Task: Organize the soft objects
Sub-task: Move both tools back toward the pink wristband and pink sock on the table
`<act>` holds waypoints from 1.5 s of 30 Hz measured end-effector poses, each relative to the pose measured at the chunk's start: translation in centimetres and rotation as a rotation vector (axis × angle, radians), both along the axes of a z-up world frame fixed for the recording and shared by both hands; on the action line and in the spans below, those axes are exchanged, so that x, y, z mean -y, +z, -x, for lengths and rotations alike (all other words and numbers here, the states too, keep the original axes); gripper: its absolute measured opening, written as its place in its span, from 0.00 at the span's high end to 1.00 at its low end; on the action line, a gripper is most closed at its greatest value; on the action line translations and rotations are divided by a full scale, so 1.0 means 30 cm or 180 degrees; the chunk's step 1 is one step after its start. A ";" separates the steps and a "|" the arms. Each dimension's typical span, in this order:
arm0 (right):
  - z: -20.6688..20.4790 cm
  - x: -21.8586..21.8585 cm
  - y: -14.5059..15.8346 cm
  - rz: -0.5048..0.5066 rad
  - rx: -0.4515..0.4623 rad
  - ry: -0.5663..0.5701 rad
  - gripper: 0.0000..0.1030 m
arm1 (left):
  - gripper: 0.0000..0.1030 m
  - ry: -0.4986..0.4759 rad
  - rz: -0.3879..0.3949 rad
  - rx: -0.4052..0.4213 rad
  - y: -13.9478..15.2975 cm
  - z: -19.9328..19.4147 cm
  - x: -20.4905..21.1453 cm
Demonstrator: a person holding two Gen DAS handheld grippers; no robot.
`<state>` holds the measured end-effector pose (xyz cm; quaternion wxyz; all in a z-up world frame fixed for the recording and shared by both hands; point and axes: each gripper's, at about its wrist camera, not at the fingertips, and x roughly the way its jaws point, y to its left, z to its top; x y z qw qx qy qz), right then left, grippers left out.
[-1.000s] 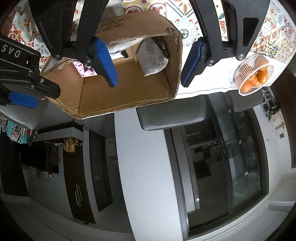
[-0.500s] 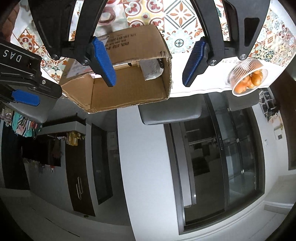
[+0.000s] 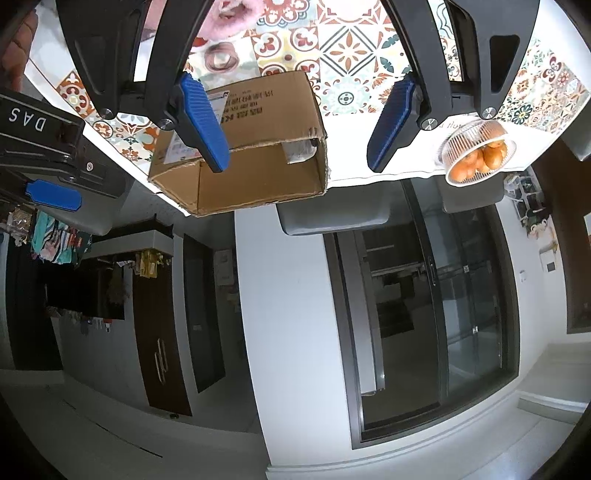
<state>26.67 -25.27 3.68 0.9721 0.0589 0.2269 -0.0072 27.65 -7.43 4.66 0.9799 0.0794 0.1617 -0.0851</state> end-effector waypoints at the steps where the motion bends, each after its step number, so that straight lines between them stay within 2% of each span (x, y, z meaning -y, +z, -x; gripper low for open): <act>1: 0.016 0.001 0.001 -0.0005 0.0003 -0.0005 0.35 | 0.25 -0.0005 0.0008 0.0006 0.003 0.013 -0.005; 3: 0.045 0.000 0.005 -0.0030 0.0017 -0.0027 0.31 | 0.25 -0.0007 0.0013 0.0009 0.005 0.032 -0.010; 10: 0.121 -0.024 -0.002 -0.0012 0.0005 -0.0031 0.29 | 0.23 -0.0023 0.0022 0.0002 -0.005 0.105 -0.038; 22: 0.230 -0.058 -0.073 -0.0031 -0.0133 -0.0088 0.24 | 0.21 -0.0153 -0.0046 -0.0167 -0.095 0.204 -0.070; 34: 0.259 -0.079 -0.197 -0.0134 -0.0501 -0.0136 0.24 | 0.21 -0.0296 -0.0121 -0.0437 -0.214 0.249 -0.086; 45: 0.243 -0.091 -0.331 -0.0259 -0.0854 -0.0170 0.24 | 0.21 -0.0462 -0.0180 -0.0710 -0.323 0.218 -0.093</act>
